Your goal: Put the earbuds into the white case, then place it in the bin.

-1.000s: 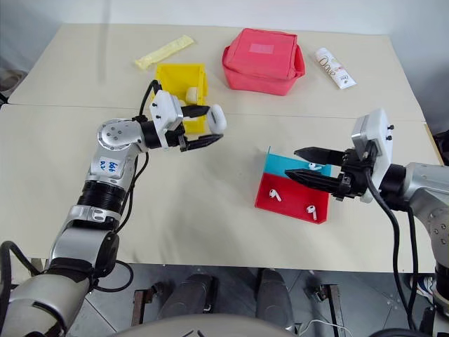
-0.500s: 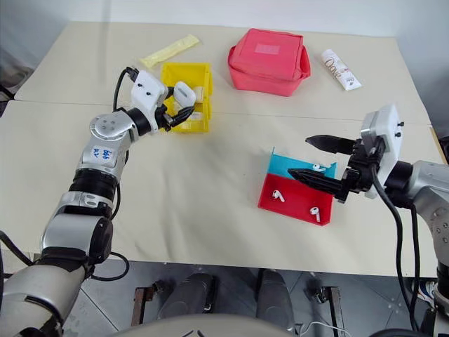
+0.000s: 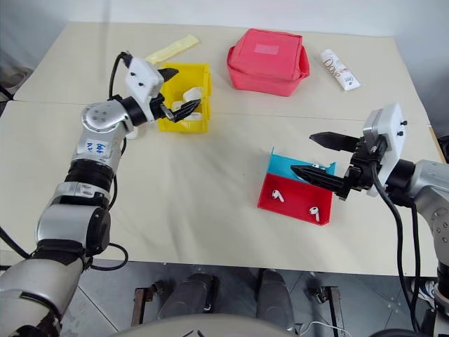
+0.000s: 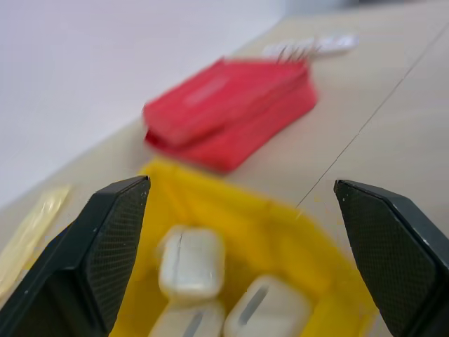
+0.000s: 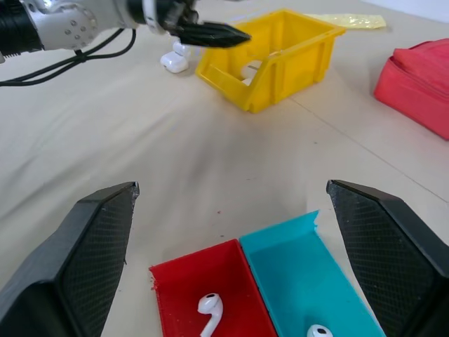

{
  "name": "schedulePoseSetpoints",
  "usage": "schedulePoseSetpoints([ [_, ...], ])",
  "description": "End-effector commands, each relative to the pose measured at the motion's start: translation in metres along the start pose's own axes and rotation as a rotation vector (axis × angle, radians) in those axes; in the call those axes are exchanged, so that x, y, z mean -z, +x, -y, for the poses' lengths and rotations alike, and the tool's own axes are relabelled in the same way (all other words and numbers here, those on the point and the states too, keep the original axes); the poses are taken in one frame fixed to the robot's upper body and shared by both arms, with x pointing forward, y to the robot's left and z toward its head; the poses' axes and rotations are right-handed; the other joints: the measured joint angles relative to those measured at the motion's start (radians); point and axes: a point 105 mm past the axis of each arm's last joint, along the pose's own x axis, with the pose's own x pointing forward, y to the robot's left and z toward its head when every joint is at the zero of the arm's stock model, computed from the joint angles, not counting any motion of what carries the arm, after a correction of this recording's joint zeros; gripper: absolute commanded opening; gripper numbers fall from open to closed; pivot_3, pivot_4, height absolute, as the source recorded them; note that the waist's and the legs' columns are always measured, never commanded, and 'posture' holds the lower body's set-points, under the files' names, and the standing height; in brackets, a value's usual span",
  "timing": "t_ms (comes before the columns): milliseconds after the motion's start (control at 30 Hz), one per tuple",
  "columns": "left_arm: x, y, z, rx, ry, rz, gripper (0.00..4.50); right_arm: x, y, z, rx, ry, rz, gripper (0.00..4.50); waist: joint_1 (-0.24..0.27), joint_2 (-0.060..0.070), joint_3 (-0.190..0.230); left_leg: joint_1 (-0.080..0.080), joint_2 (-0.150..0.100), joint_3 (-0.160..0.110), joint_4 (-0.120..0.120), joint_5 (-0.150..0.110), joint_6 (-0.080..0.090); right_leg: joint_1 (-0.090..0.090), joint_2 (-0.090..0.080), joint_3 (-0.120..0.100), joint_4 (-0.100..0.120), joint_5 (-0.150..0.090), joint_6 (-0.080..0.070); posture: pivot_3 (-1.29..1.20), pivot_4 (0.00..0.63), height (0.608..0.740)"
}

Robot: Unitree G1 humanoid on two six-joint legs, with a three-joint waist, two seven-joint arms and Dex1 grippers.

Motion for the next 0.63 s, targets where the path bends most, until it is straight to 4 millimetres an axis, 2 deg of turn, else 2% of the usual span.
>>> schedulePoseSetpoints([
  [33, -0.030, -0.022, 0.000, 0.077, -0.070, 0.139, 4.47, -0.007, -0.002, 0.001, -0.020, -0.070, 0.022, 4.50, -0.004, 0.000, 0.000, 0.000, 0.000, 0.000, 0.000, 0.000, 0.000, 0.000, 0.000, 0.000, 0.000, 0.000, 0.000, 0.00, 0.150, 0.740],
  [133, -0.031, -0.055, 0.021, 0.246, -0.100, 0.160, 4.47, -0.004, -0.008, 0.000, -0.054, -0.082, 0.008, 4.50, -0.018, 0.000, 0.000, 0.000, 0.001, 0.000, 0.000, 0.000, 0.000, 0.000, 0.000, 0.000, 0.000, 0.000, 0.000, 0.00, 0.150, 0.740],
  [233, -0.027, -0.081, 0.025, 0.268, -0.102, 0.153, 4.47, 0.003, -0.017, -0.003, -0.089, -0.073, -0.036, 4.50, -0.018, 0.001, 0.000, 0.001, 0.001, -0.001, -0.001, 0.000, 0.000, 0.000, 0.000, 0.000, 0.000, 0.000, -0.001, 0.00, 0.150, 0.740],
  [400, -0.007, -0.123, 0.028, 0.283, -0.126, 0.023, 4.47, 0.034, -0.037, -0.009, -0.119, -0.044, -0.187, 4.50, -0.016, 0.001, 0.000, 0.001, 0.000, -0.002, -0.001, 0.000, 0.000, 0.001, 0.000, 0.000, 0.000, -0.001, -0.001, 0.00, 0.150, 0.740],
  [567, 0.005, -0.149, 0.032, 0.292, -0.161, -0.043, 4.47, 0.049, -0.054, -0.006, -0.070, 0.009, -0.221, 4.50, -0.015, 0.001, 0.000, 0.001, 0.000, -0.002, -0.001, 0.000, 0.000, 0.002, 0.000, 0.000, 0.000, -0.001, -0.001, 0.00, 0.150, 0.740],
  [633, 0.008, -0.153, 0.033, 0.293, -0.165, -0.049, 4.47, 0.053, -0.058, -0.004, -0.051, 0.025, -0.221, 4.50, -0.016, 0.002, -0.001, 0.001, 0.000, -0.002, -0.001, -0.001, 0.000, 0.002, 0.000, 0.000, 0.000, -0.001, -0.001, 0.00, 0.150, 0.740],
])
